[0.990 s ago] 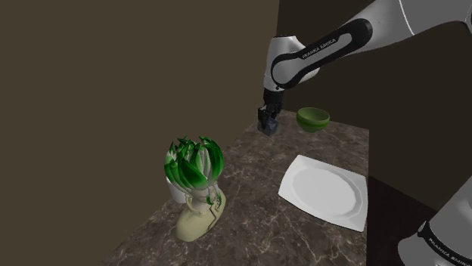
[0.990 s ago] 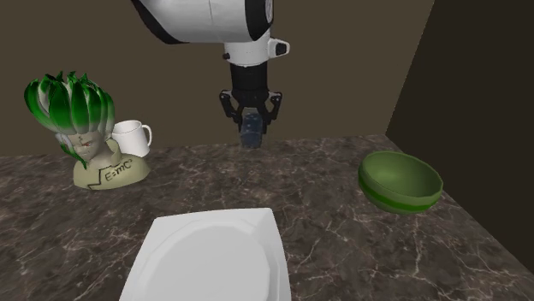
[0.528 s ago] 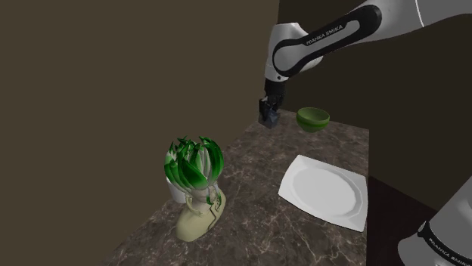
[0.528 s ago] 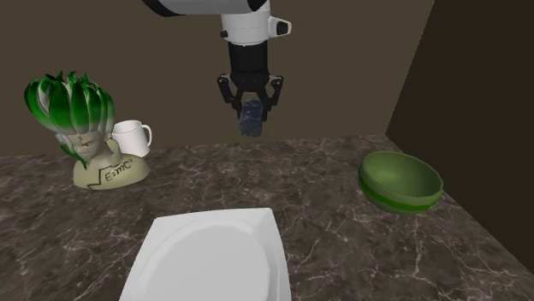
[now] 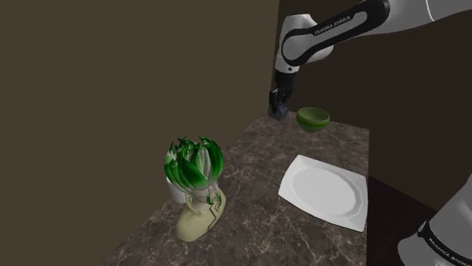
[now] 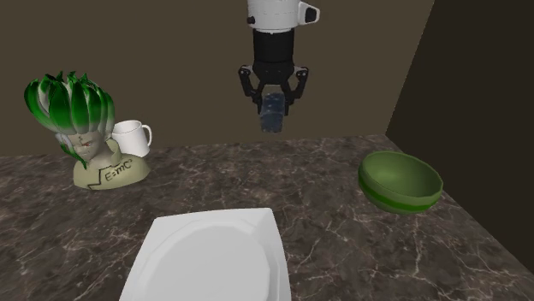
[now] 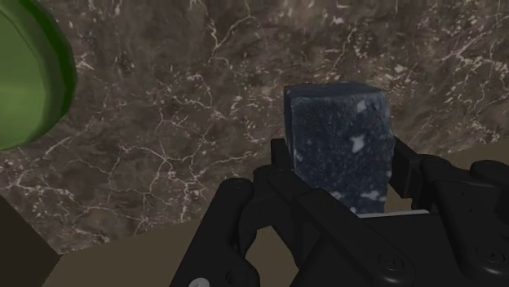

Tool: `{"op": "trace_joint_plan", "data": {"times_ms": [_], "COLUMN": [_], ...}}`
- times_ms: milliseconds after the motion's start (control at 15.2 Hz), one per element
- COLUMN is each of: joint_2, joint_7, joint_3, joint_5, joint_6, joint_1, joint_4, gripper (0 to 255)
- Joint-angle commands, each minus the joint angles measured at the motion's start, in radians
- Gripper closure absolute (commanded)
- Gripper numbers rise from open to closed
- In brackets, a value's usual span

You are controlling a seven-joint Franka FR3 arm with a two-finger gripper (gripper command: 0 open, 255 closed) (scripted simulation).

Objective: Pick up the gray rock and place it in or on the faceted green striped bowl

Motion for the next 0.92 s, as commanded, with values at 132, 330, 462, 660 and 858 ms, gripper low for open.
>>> {"op": "trace_joint_plan", "data": {"times_ms": [132,330,462,660,858], "joint_2": [0.008,0.018,0.029,0.053,0.084], "joint_7": [-0.098,-0.168,-0.215,-0.283,-0.348], "joint_3": [-0.037,-0.065,-0.082,-0.108,-0.132], "joint_5": [0.013,0.022,0.027,0.036,0.044], "joint_6": [-0.003,-0.011,-0.019,-0.033,-0.051], "joint_1": [-0.053,-0.092,-0.118,-0.156,-0.195], "joint_4": [0.012,0.03,0.048,0.084,0.132], "gripper": [255,255,255,255,255]}}
